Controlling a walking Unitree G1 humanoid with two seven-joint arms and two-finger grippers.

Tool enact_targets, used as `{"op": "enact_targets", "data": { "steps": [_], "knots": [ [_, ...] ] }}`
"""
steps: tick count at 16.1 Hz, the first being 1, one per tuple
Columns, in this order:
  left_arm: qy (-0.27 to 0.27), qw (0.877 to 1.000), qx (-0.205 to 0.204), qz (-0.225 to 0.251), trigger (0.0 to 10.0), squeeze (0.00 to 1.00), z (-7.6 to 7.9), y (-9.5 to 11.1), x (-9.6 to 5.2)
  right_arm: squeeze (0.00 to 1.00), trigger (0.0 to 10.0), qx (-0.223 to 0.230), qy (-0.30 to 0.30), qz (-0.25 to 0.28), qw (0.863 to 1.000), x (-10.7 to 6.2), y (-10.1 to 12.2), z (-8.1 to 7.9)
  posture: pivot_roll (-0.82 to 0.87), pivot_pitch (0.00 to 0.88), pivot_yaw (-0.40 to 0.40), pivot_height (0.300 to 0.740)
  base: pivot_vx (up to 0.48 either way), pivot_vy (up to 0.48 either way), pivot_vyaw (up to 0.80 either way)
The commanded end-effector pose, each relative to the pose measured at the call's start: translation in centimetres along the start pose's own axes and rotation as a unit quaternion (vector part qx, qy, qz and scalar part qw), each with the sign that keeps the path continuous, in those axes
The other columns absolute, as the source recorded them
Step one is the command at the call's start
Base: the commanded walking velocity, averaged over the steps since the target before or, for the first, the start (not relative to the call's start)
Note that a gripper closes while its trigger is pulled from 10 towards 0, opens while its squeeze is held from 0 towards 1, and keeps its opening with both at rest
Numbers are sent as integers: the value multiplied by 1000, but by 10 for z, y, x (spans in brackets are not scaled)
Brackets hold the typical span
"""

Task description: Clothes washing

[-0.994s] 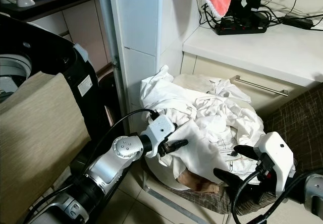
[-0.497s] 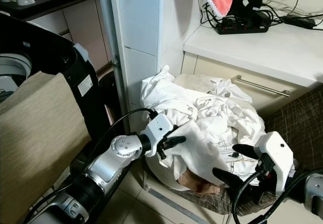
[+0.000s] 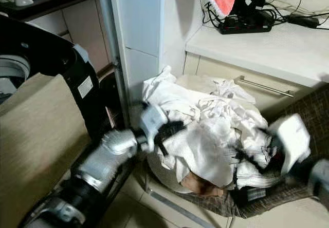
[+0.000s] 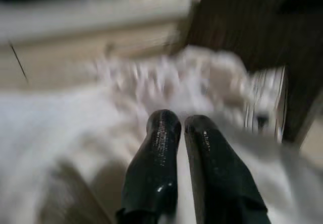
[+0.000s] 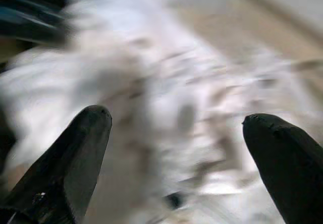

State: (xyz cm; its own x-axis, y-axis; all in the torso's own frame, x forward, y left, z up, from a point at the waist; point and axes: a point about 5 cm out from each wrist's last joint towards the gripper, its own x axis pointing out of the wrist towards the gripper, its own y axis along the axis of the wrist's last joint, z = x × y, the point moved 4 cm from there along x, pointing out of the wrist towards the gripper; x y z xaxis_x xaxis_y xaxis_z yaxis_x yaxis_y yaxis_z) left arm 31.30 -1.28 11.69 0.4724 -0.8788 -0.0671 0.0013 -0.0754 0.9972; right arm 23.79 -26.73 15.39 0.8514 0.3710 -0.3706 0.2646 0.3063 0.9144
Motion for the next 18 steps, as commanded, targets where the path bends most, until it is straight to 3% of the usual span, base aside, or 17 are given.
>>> {"op": "enact_targets", "data": {
  "steps": [1, 2, 4, 5, 6, 7, 8, 9, 10, 13, 18],
  "knots": [
    [1, 999, 3, 35, 0, 0, -9, 22, -6, 0, 10000, 1, -60, 8, 998, -1, 4, 17, -177, 0, 16, 740, 0, 0, 0],
    [3, 999, 3, 44, 0, 0, -13, 29, -9, 0, 10000, 2, -74, 13, 997, 0, 5, 21, -177, 0, 16, 740, 0, 0, 0],
    [14, 995, 20, 101, 0, 0, -37, 78, -28, 0, 10000, 6, -97, 26, 995, 12, 7, 23, -166, 0, 15, 740, 0, 0, 0],
    [18, 995, 35, 90, 0, 0, -44, 83, -31, 0, 10000, 11, -88, 33, 996, 16, 9, 19, -150, 0, 10, 740, 0, 0, 0],
    [16, 996, 46, 72, 0, 0, -46, 83, -33, 0, 10000, 14, -82, 37, 996, 19, 10, 16, -150, 0, 10, 740, 0, 0, 0],
    [7, 994, 106, 12, 0, 0, -42, 62, -33, 0, 10000, 11, -79, 36, 996, 21, 10, 14, -150, 0, 10, 740, 0, 0, 0],
    [12, 992, 127, -3, 0, 0, -41, 53, -31, 0, 10000, 8, -78, 34, 996, 21, 9, 13, -150, 0, 10, 740, 0, 0, 0],
    [6, 993, 116, -10, 10000, 125, -37, 46, -29, 0, 10000, 7, -70, 31, 997, 21, 8, 12, -145, 0, 9, 740, 0, 0, 0],
    [3, 995, 98, -16, 10000, 1000, -33, 40, -27, 0, 10000, 3, -63, 27, 998, 21, 7, 10, -145, 0, 9, 740, 0, 0, 0],
    [-22, 999, 44, -23, 10000, 1000, -12, 26, -15, 0, 10000, -1, -42, 20, 999, 14, 5, 4, -155, 0, 13, 740, 0, 0, 0],
    [-51, 997, 22, -47, 10000, 1000, 6, 7, -10, 0, 10000, -5, -20, 12, 1000, 9, 3, -1, -165, 0, 19, 740, 0, 0, 0]
  ]
}}
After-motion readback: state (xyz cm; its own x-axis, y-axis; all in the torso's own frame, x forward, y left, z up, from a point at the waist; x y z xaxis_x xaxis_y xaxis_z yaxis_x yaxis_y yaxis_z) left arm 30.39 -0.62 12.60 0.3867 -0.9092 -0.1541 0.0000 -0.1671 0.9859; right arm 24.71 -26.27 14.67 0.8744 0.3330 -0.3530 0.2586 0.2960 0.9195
